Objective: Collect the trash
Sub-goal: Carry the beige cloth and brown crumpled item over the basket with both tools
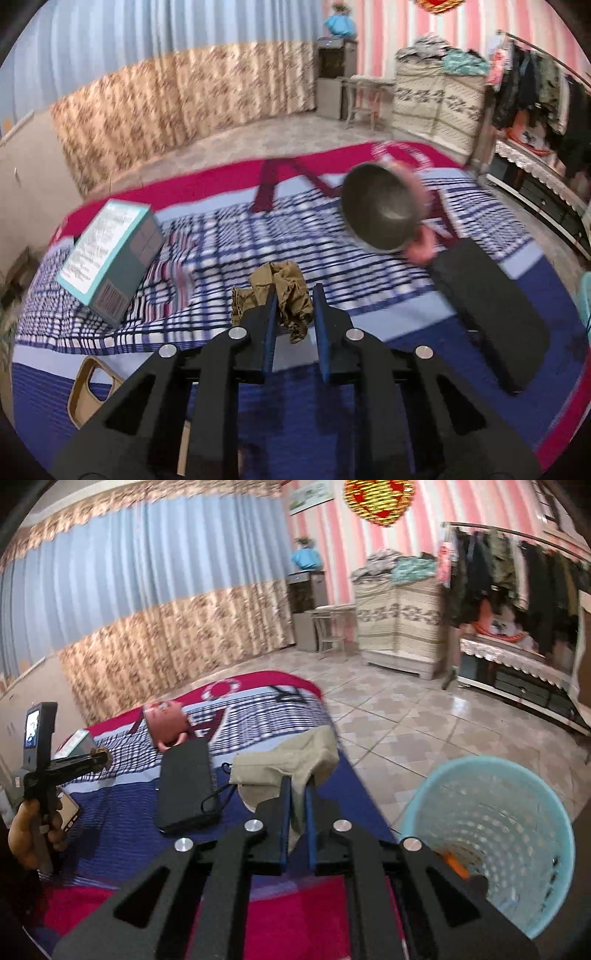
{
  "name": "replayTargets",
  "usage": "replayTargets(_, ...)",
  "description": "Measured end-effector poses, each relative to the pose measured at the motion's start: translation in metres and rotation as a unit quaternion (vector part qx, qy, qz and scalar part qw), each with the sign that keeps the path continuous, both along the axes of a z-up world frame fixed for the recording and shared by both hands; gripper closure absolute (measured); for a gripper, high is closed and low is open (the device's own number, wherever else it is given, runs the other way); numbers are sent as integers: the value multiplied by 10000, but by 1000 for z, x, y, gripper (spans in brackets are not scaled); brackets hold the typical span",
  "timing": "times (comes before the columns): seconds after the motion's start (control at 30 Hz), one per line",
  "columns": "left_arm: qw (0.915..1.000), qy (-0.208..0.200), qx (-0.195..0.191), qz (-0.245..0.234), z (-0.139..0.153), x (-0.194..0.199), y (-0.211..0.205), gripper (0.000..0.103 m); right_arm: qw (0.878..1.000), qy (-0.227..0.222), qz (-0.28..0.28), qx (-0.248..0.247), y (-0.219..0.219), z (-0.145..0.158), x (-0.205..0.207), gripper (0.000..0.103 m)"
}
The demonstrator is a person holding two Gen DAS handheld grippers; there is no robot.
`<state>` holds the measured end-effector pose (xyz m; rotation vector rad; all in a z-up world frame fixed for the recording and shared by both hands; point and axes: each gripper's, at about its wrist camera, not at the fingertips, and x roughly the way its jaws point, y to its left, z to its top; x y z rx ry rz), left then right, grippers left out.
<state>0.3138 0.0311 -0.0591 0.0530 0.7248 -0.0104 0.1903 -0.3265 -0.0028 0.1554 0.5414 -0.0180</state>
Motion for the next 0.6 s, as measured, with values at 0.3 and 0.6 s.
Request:
replayTargets(0.3, 9941, -349, -186, -1012, 42, -51, -99, 86, 9973, -82, -726, -7, -68, 2, -47, 95)
replayTargets(0.6, 9761, -474, -385, -2087, 55, -91, -208, 86, 9879, -53, -1552, -7, -137, -1, -82, 95)
